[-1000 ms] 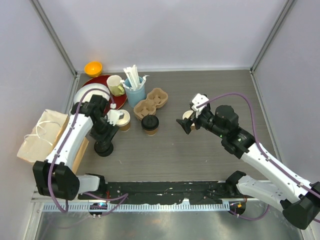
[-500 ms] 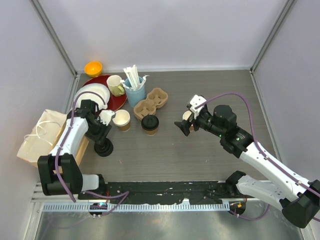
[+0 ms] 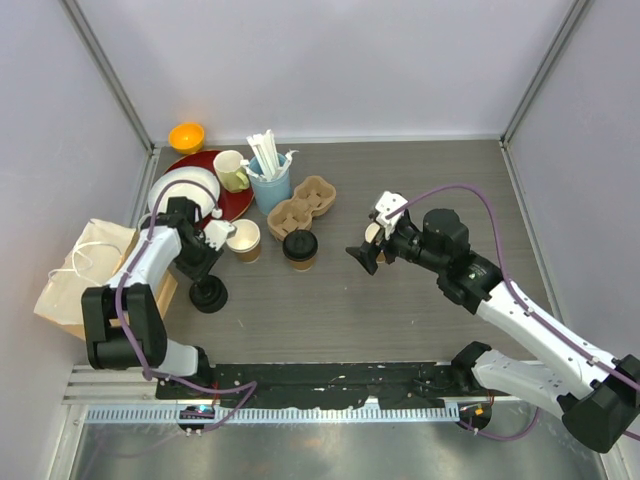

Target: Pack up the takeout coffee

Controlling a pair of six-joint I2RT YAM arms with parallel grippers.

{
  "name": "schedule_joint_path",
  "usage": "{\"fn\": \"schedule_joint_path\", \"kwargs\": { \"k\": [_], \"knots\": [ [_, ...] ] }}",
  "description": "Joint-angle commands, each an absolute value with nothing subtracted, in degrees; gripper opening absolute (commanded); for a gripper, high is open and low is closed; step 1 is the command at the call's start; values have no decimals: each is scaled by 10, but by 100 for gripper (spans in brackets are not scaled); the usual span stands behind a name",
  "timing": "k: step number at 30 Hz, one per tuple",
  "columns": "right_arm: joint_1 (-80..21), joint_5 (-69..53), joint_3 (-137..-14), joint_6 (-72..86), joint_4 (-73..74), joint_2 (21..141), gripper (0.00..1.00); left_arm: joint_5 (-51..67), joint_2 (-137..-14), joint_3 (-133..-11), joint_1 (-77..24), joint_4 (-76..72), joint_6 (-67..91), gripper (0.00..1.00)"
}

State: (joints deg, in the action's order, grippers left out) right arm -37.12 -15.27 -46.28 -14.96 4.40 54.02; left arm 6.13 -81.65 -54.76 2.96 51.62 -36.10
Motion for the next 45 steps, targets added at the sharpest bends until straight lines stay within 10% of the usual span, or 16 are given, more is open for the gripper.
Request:
{"fn": "schedule_joint_path", "kwargs": {
  "k": [1, 10, 33, 45],
  "knots": [
    [-371, -162, -465, -156, 27, 542, 97, 59, -837, -556, 31, 506, -381, 25],
    [-372, -163, -465, -157, 28, 543, 97, 87, -832, -574, 31, 545, -392, 0],
    [-385, -178, -460, -98, -28, 568, 96, 196, -793, -659, 46, 628, -316, 0],
    [-618, -113, -620, 107, -142, 910, 70, 206, -806, -580, 127, 549, -225, 0]
  ]
}}
